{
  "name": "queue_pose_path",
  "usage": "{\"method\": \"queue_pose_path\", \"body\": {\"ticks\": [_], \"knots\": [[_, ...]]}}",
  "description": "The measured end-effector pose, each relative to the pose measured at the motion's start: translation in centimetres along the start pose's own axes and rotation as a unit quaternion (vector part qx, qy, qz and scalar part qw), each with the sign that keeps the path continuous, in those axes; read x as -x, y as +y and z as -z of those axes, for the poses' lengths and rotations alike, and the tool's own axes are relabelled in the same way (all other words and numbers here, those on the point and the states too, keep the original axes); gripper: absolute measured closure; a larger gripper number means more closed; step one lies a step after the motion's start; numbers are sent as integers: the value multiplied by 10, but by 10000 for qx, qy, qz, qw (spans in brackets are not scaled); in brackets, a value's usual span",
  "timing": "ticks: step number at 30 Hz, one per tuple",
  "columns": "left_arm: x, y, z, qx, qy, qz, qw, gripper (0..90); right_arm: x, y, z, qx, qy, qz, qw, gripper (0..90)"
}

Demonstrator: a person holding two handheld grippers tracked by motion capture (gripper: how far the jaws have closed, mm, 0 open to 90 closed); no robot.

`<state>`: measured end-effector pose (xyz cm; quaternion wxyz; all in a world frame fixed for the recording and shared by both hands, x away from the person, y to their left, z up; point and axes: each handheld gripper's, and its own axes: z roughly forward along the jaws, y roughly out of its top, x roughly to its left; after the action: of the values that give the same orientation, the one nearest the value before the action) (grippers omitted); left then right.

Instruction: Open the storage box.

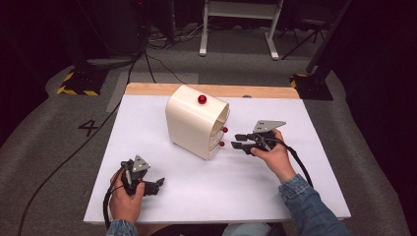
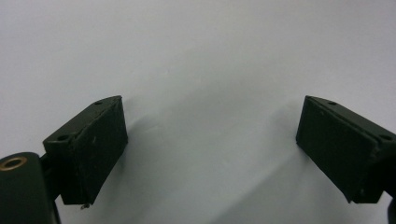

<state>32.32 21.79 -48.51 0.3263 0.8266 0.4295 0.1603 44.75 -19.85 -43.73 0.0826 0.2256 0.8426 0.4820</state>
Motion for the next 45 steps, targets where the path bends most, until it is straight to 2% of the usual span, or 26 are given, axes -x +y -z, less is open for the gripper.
{"method": "queue_pose_path", "body": {"ticks": [9,18,25,31,37,45], "knots": [[0,0,0,-1,1,-4,10000,90,-3,-8,-29,23,239,18,9997,652],[0,0,0,3,8,-16,10000,89,-8,-8,-37,76,293,146,9994,727],[0,0,0,-2,1,-3,10000,90,-10,-8,-38,93,229,195,9995,740],[0,0,0,2,9,-17,10000,89,-12,-8,-33,77,163,263,9995,741],[0,0,0,-7,-10,-3,10000,89,-16,-14,-12,15,45,339,9994,741],[0,1,0,-23,0,-3,10000,89,-18,-25,10,-25,-4,274,9996,741]]}}
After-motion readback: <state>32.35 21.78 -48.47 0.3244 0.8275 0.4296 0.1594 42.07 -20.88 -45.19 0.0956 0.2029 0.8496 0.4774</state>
